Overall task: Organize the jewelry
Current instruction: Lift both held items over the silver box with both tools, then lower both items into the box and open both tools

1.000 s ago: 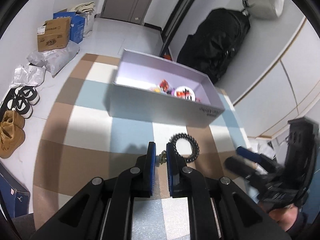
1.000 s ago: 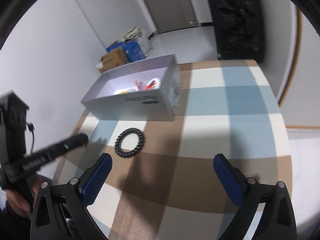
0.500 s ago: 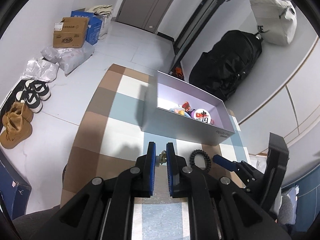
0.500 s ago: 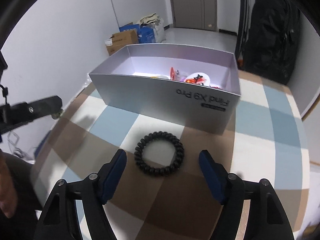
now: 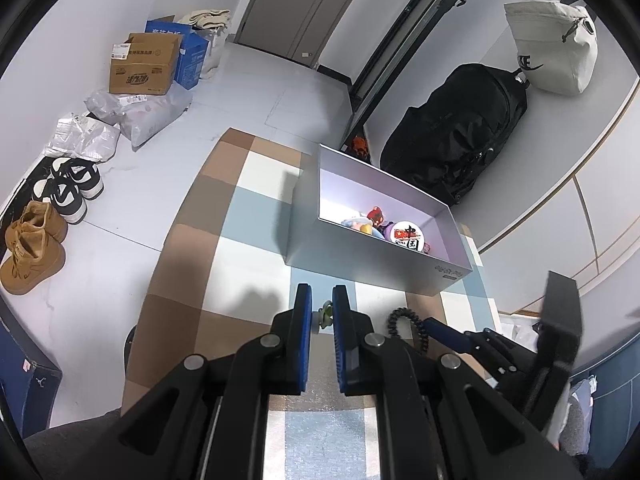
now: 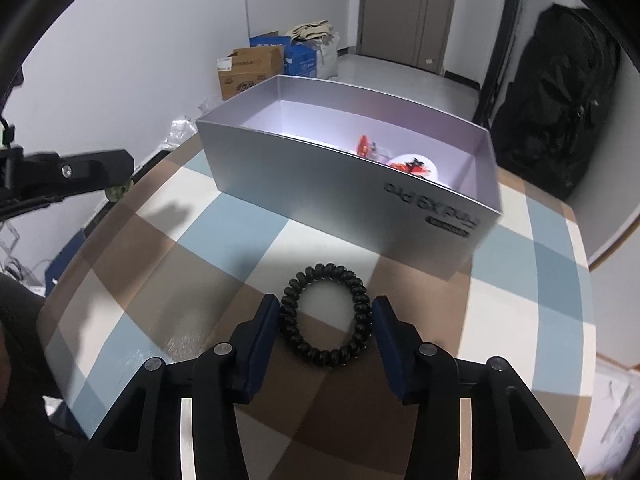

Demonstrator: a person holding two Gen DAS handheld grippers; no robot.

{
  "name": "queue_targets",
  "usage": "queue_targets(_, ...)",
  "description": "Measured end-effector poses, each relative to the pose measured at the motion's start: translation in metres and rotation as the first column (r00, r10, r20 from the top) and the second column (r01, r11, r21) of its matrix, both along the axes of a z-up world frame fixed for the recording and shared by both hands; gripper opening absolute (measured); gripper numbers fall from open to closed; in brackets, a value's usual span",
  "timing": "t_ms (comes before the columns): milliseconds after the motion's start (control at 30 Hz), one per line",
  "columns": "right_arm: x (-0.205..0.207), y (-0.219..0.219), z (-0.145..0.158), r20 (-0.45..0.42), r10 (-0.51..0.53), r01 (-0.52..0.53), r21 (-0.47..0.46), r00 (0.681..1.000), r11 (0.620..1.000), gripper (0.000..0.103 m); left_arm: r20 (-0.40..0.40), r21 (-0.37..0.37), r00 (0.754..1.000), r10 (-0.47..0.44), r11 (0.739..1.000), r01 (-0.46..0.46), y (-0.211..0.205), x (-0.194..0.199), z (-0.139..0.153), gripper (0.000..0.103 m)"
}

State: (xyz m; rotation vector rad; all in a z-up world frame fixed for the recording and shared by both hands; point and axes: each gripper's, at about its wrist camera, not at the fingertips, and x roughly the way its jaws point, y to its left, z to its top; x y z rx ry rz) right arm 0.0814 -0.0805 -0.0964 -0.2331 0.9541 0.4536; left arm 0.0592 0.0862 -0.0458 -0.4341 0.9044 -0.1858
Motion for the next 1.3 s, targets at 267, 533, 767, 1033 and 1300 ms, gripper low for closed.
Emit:
queue_targets(267, -0.007, -0.033, 0.028, -0.011, -0.04, 0.041, 0.126, 0.999, 0.991, 0.046, 0.019, 0.013, 0.999, -0.044, 0.999, 0.043, -0.016, -0.003, 0.005, 0.006)
queue_targets(533, -0.012, -0.057, 0.063, 0.025, -0.038, 0.031, 0.241, 0.999, 0.97, 0.046, 0.04, 0.032, 0.996, -0.084, 0.996, 0.082, -0.032, 0.002, 0.02, 0.006)
queue_targets(767, 0.013, -0.068, 0.085, 0.053, -0.031, 0.012, 0.311, 0.998, 0.95, 0.046, 0.062, 0.063, 0.993, -0.102, 0.993, 0.099, -0.046, 0.028, 0.038, 0.006)
queue_targets(1033, 0.059, -0.068, 0.088, 0.05, -0.012, -0.007, 0.369, 0.999, 0.929, 0.046, 0.011, 0.099, 0.992, -0.127, 0.987, 0.125, -0.052, 0.072, 0.029, 0.006)
queue_targets(1300, 0.104, -0.061, 0.071, 0.014, -0.005, -0.001, 0.385, 1.0, 0.923, 0.046, -0.029, 0.139, 0.991, -0.128, 0.982, 0.131, -0.051, 0.098, 0.006, 0.006)
